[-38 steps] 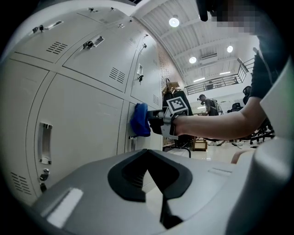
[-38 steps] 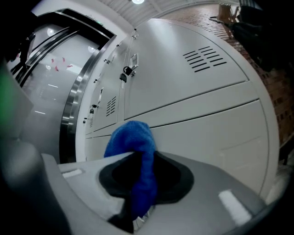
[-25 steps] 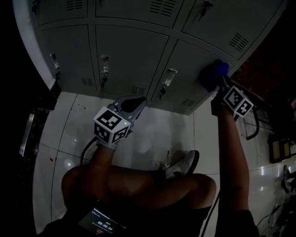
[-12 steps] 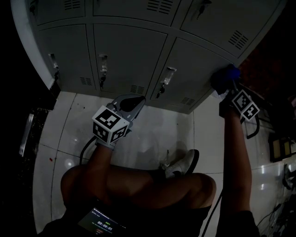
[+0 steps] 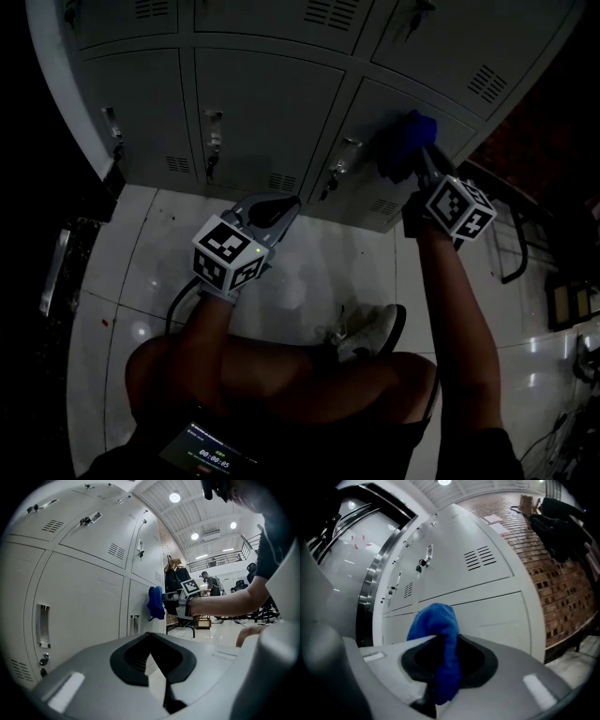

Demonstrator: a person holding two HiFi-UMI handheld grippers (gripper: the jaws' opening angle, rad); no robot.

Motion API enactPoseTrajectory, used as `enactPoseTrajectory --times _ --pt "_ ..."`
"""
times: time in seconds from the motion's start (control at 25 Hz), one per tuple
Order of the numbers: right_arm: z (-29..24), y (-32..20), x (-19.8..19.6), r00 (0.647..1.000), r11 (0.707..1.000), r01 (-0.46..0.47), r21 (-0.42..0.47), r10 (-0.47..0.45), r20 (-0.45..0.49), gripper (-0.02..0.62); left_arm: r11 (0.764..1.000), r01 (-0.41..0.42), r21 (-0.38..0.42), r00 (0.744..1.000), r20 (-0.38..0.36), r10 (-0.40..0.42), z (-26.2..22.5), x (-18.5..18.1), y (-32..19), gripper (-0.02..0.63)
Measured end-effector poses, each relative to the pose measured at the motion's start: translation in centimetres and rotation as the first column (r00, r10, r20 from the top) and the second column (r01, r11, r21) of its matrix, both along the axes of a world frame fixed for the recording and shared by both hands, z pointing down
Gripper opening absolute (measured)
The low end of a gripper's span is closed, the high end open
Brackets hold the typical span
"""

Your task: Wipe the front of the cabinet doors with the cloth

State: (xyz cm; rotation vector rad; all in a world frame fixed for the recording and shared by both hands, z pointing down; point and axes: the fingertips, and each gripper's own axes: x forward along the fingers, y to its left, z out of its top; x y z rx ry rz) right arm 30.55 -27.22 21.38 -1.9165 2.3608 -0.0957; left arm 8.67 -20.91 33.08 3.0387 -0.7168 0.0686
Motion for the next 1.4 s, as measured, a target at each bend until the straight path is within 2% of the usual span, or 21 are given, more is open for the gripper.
enactPoseTrajectory --times 0.16,0.28,0.48,0.68,0.92,1.4 --pt "1.5 -1.7 -4.6 0.997 0.999 0.050 -0.018 -0.051 -0.052 0.075 1.000 0.008 0.000 1.000 -0.017 -0.008 -0.4 -0.3 -0.2 0.000" --pt "2.6 -2.7 -6.9 0.995 0.998 0.055 -0.030 -0.057 -0.084 0.075 1.000 0.010 -0.001 0.999 -0.034 -0.010 -0.7 -0.5 -0.3 0.002" --pt "4.2 -4.4 -8.4 0.995 0.998 -0.013 -0.062 0.006 -0.103 0.075 1.000 0.010 -0.015 0.998 -0.066 -0.011 -1.0 -0.7 -0.6 0.000" --pt "4.3 -5.0 -8.3 0.990 0.994 -0.090 -0.060 0.083 -0.113 0.075 1.000 0.011 -0.016 0.997 -0.070 -0.012 -1.1 -0.8 -0.5 0.000" --pt "4.3 -4.3 -5.9 0.981 0.986 -0.157 -0.051 0.149 -0.126 0.075 1.000 0.008 -0.014 0.998 -0.068 -0.009 -1.0 -0.8 -0.5 0.000" --pt "4.4 -1.3 3.3 0.958 0.963 -0.267 -0.039 0.261 -0.116 0.075 1.000 -0.006 -0.014 0.999 -0.040 0.005 -0.3 -0.3 -0.2 0.002"
